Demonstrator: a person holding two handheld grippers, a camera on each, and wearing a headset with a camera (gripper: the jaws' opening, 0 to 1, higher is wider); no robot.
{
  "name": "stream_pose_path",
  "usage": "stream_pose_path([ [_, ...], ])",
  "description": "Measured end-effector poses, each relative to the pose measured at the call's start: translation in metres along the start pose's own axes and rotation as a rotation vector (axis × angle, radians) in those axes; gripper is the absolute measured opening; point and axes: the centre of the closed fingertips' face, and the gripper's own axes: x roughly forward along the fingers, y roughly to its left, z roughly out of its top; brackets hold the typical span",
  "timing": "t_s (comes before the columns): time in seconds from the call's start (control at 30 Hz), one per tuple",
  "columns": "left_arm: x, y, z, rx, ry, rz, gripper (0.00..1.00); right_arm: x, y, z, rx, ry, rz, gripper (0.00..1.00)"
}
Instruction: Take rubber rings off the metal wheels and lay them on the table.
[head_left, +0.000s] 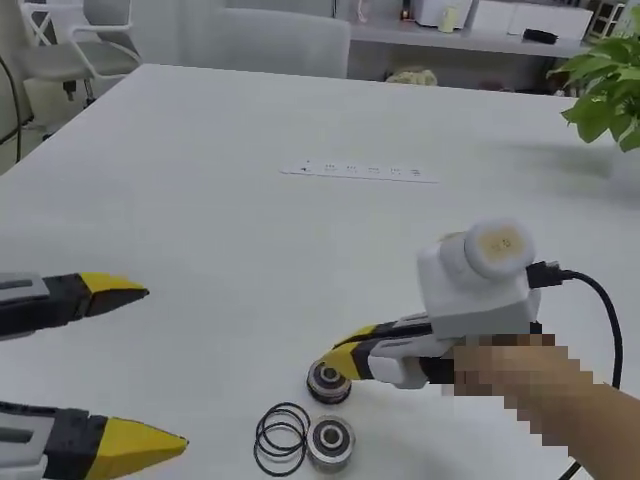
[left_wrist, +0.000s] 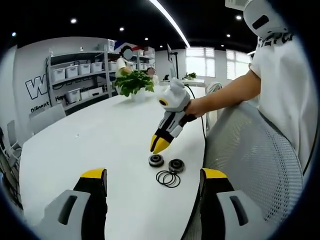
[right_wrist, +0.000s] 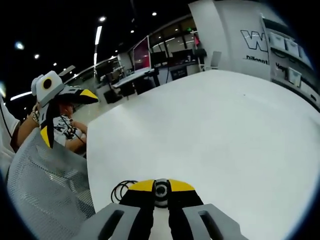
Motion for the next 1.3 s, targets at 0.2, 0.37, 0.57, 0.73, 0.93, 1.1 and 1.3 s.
stream_pose_path([
  [0.2,0.007,0.008,0.018,0.055,-0.002,-0.019,0.74,-0.004,-0.007,-0.001,0.018,0.000,-0.008,0.07],
  [0.37,0.021,0.014,0.044,0.119,-0.031,-0.054,0.74,-0.008,-0.016,-0.002,0.041,-0.006,-0.037,0.06],
  [0.57,0.041,0.013,0.062,0.158,-0.062,-0.114,0.73,-0.010,-0.023,-0.006,0.062,0.003,-0.052,0.06],
  [0.73,0.061,0.009,0.075,0.181,-0.086,-0.165,0.72,-0.009,-0.024,-0.012,0.067,0.019,-0.055,0.06],
  [0.93,0.088,0.014,0.078,0.210,-0.072,-0.187,0.66,-0.009,-0.026,-0.015,0.075,0.029,-0.056,0.06],
  [1.1,0.115,0.019,0.061,0.218,-0.036,-0.188,0.60,-0.009,-0.026,-0.017,0.078,0.033,-0.055,0.06],
  [1.3,0.140,0.015,0.020,0.165,0.018,-0.182,0.56,-0.008,-0.025,-0.019,0.069,0.043,-0.050,0.06],
])
